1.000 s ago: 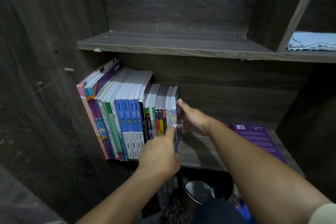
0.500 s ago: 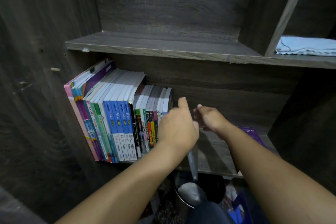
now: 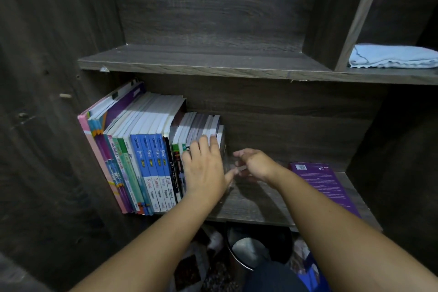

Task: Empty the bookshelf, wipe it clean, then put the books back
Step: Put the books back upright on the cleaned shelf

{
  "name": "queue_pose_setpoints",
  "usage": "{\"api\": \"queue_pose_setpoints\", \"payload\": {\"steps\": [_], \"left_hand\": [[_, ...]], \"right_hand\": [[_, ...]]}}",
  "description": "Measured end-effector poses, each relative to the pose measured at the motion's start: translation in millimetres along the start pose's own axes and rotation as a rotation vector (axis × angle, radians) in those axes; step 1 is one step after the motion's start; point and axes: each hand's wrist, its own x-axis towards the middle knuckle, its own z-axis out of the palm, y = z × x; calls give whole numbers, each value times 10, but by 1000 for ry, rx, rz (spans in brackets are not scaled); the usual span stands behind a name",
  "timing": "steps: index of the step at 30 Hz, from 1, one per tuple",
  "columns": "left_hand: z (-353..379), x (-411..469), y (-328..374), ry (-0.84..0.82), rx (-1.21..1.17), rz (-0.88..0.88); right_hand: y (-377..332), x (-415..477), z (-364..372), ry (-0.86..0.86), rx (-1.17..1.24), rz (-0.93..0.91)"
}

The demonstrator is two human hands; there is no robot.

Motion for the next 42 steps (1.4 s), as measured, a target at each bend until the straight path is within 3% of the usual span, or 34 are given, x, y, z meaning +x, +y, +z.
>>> {"api": "queue_pose_setpoints", "payload": {"steps": [4,9,16,23,28,35,42], "left_hand": [[-1,-115,-61,55,-7,14],[-18,-310,-12,217,-317,51],[-193,-198,137,-182,-338,-164],[-377,-269,-187,-255,-186,-75],[-627,-394,-439,-412,-108,12],[-825,-311,-816,-538,-19,-7],[-768,-374,-905,-604,20,18]], "right_hand": [[-37,0,60,4,12,0],[-132,-7,189,65,236,-91],[-214,-18,294,7,241,-94],[-190,55,389,59,146,-134],[-303,92,517,95,85,-185],[-510,145,812,213,-170,-301],[-387,163,814,158,-279,-258]]}}
